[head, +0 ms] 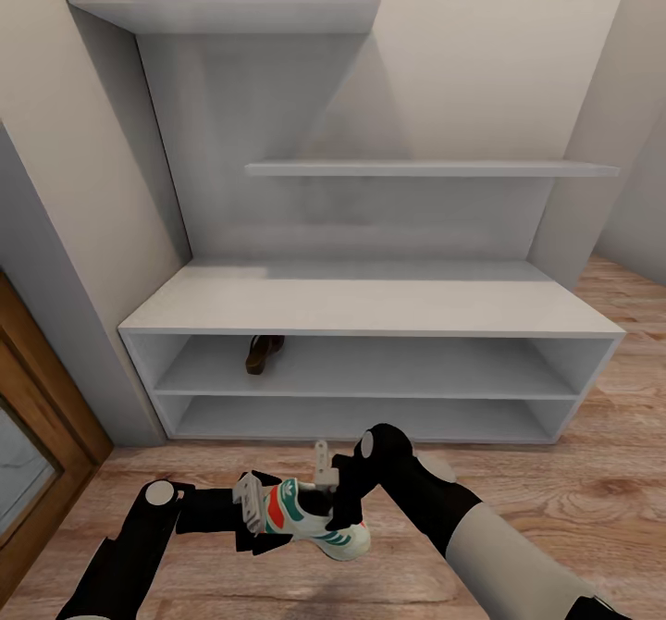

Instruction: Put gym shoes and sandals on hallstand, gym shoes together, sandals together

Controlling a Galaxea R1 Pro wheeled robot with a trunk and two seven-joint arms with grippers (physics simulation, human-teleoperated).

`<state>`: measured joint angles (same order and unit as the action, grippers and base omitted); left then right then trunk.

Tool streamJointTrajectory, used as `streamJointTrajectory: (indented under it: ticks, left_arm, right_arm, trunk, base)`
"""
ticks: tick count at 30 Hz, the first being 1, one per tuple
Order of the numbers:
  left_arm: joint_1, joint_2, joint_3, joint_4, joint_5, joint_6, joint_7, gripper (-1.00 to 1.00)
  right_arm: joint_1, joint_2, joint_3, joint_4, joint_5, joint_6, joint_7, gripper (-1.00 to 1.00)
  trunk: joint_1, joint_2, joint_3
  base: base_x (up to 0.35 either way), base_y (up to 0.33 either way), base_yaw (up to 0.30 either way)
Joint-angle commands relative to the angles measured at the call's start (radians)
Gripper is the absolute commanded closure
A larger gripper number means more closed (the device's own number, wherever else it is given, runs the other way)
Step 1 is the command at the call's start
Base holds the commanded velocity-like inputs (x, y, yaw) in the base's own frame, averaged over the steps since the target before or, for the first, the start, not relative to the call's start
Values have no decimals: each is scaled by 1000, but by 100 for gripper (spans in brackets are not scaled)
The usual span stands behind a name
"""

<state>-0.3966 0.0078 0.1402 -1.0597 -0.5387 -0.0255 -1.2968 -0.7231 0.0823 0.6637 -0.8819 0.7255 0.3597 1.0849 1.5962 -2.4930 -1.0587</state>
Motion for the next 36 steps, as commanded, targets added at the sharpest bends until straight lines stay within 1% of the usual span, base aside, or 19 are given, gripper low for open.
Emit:
streamJointTrajectory:
  ticks: [1,11,12,29,30,36]
  left_arm:
    - [1,0,-2,5,-4,-2,-2,-100]
    - [1,0,-2,19,-4,-2,5,-100]
    - [1,0,-2,20,-4,-2,5,100]
    - [1,0,-2,21,-4,-2,6,100]
    - [1,0,-2,21,-5,-2,6,100]
    - [1,0,-2,21,-31,-2,7,100]
  right_arm:
    - [-1,0,-2,-6,1,-5,-1,100]
    - [-1,1,-1,-21,1,-5,26,100]
    - [-1,1,-1,-22,1,-5,27,100]
    - [0,1,-2,-23,1,-5,32,100]
    - [0,1,-2,-23,1,-5,32,-100]
    - [0,1,-1,-23,1,-5,32,-100]
  trunk:
    - [0,0,0]
    - [0,0,0]
    - [0,0,0]
    - [0,0,0]
    - [0,0,0]
    - [0,0,0]
  base:
    - [0,0,0]
    - [0,0,0]
    - [0,0,0]
    - [0,0,0]
    - [0,0,0]
    - [0,0,0]
